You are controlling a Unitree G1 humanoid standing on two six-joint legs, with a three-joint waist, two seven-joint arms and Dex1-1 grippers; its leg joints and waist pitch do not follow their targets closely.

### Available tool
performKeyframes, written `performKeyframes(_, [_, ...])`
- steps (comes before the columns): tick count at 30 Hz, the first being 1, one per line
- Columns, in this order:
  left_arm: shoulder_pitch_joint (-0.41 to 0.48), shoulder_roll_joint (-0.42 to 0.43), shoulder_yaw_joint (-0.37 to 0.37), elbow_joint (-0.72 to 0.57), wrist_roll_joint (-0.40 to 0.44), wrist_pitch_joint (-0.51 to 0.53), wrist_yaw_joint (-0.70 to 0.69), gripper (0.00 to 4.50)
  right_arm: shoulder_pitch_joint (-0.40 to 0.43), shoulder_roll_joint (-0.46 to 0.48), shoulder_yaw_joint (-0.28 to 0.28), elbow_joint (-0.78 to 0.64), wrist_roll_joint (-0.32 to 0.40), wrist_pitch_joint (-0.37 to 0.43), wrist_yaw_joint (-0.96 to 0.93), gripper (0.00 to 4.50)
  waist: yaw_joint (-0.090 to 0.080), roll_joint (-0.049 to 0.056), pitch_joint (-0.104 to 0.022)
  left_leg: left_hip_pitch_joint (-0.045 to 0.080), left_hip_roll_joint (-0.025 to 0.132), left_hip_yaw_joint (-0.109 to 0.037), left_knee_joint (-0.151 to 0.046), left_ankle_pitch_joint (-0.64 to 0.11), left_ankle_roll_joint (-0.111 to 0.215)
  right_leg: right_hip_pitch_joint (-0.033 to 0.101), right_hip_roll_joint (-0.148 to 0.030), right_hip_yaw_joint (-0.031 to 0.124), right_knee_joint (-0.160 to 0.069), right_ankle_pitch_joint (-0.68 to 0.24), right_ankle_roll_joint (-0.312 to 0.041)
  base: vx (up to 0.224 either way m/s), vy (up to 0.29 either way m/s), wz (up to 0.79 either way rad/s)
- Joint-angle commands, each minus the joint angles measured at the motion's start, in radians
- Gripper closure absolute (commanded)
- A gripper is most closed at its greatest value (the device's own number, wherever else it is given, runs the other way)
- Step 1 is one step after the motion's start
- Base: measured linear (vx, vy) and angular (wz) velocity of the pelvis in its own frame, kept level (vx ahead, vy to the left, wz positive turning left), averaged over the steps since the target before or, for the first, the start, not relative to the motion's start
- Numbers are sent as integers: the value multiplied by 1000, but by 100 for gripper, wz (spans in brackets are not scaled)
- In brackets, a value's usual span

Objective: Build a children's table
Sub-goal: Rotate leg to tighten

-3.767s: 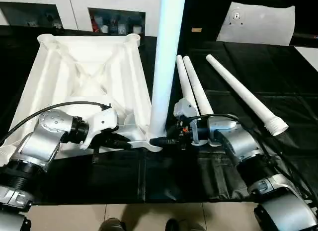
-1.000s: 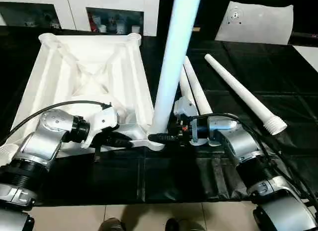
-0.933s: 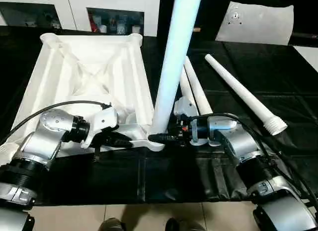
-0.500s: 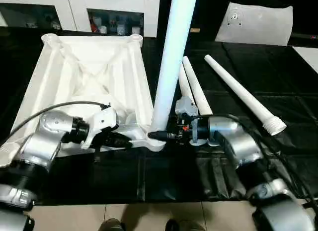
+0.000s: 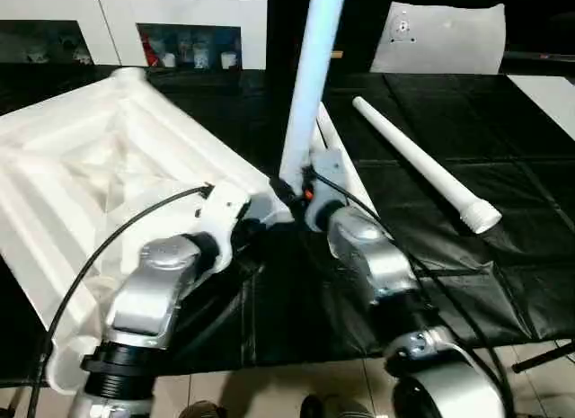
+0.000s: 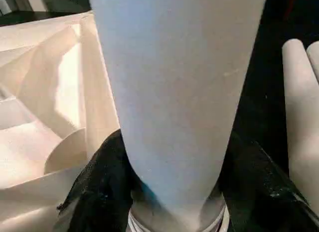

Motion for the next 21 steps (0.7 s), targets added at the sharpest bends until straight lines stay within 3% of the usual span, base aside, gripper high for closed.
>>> performKeyframes(1, [-48, -42, -55, 10, -12, -27, 29, 450, 29, 123, 91, 65, 33, 42, 72, 244, 3, 4, -54, -5, 50, -16, -65, -122, 61, 43, -80, 57, -77, -222, -158, 0, 0, 0])
performKeyframes(2, [-51, -21, -62, 12, 5, -25, 21, 450, 31, 119, 89, 59, 26, 38, 73, 189, 2, 4, -54, -6, 50, -15, -65, -112, 67, 44, -79, 56, -75, -197, -165, 0, 0, 0])
performKeyframes(5, [-54, 23, -68, 22, 21, -35, -9, 450, 35, 97, 80, 48, 19, 30, 83, 175, 4, 5, -53, -6, 49, -15, -66, -119, 71, 44, -79, 56, -76, -203, -166, 0, 0, 0])
performKeyframes(10, [-40, 100, -65, 36, 5, -45, -79, 450, 41, 30, 70, 13, 25, 25, 131, 132, 0, 7, -50, -5, 51, -18, -70, -157, 52, 43, -82, 57, -81, -261, -158, 0, 0, 0])
performKeyframes(13, [-31, 158, -56, 56, -10, -87, -137, 450, 52, -32, 75, -30, 32, 25, 198, 106, -3, 6, -55, -7, 50, -17, -66, -115, 60, 48, -81, 57, -73, -186, -178, 0, 0, 0])
performKeyframes(15, [-23, 219, -52, 84, -30, -143, -215, 450, 61, -104, 80, -76, 50, 28, 299, 73, -3, 2, -60, -6, 47, -15, -60, -70, 83, 53, -79, 58, -64, -102, -200, 0, 0, 0])
performKeyframes(17, [-19, 247, -53, 100, -38, -181, -255, 450, 67, -138, 86, -99, 57, 28, 351, 66, -5, 4, -57, -7, 49, -13, -61, -65, 95, 51, -79, 58, -63, -77, -215, 0, 0, 0])
performKeyframes(21, [-7, 350, -61, 170, -83, -346, -441, 450, 83, -275, 117, -158, 63, 21, 568, 29, 1, 3, -56, -3, 50, -14, -60, -81, 116, 51, -79, 55, -66, -110, -220, 0, 0, 0])
